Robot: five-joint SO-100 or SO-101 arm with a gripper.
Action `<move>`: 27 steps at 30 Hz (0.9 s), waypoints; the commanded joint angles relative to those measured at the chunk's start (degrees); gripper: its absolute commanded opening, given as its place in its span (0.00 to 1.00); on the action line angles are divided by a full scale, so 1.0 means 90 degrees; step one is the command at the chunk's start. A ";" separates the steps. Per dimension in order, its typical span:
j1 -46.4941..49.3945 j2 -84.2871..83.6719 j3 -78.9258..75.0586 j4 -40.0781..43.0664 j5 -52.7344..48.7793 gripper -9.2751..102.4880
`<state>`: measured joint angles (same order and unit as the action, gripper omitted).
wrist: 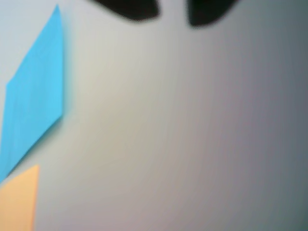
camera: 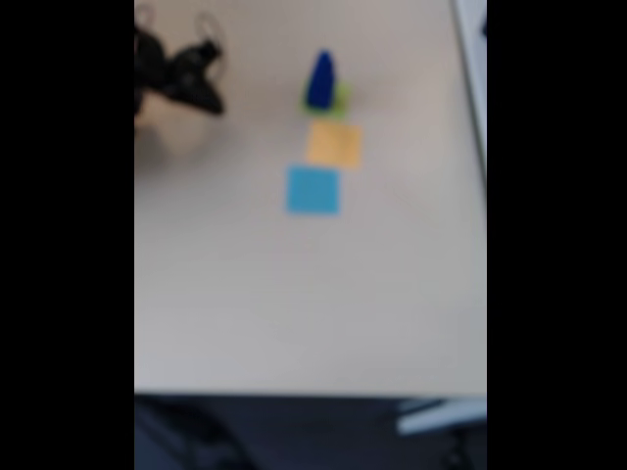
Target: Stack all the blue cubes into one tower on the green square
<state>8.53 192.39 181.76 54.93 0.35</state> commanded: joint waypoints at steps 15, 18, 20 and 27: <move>0.0186 0.0146 0.0059 0.0029 0.0195 0.08; 0.0186 0.0146 0.0059 0.0029 0.0186 0.08; 0.0166 0.0146 0.0059 0.0029 0.0166 0.08; -0.0029 0.0146 0.0059 0.0020 -0.0293 0.08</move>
<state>9.49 192.39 181.76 54.93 -0.70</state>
